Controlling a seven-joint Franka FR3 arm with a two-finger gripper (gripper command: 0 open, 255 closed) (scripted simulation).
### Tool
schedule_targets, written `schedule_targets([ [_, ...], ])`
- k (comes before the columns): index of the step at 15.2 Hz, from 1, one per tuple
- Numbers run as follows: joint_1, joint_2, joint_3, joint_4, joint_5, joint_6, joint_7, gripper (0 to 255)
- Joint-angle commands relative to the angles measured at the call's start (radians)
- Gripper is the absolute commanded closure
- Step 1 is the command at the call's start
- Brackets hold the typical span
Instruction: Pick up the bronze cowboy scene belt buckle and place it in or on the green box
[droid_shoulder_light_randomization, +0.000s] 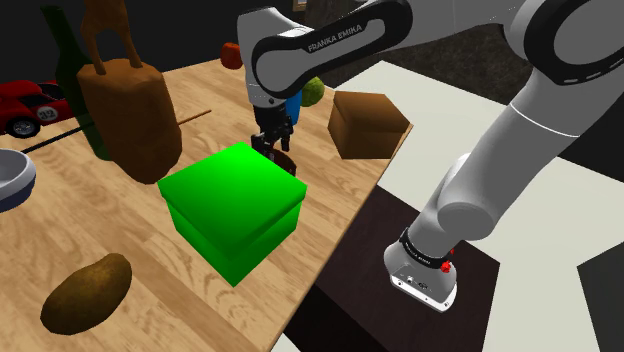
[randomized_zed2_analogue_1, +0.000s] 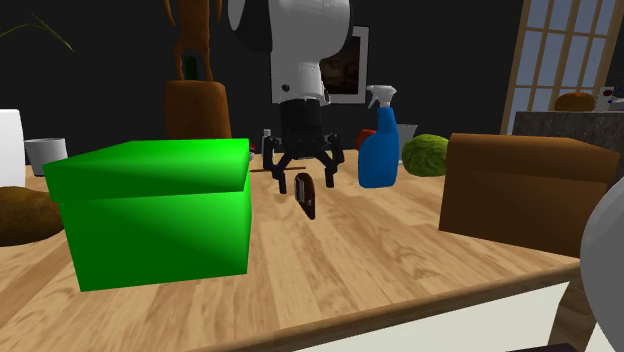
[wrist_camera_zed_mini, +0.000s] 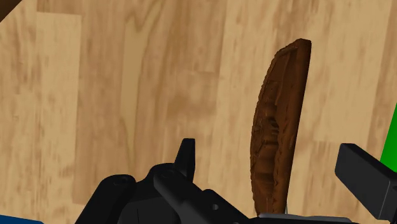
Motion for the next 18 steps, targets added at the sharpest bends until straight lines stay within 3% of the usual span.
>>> schedule_targets([
  [1,0.000,0.000,0.000,0.000,0.000,0.000,0.000,0],
  [2,0.000,0.000,0.000,0.000,0.000,0.000,0.000,255],
  [11,0.000,0.000,0.000,0.000,0.000,0.000,0.000,255],
  [18,-0.001,-0.039,-0.002,0.055,0.008,-0.093,-0.006,255],
])
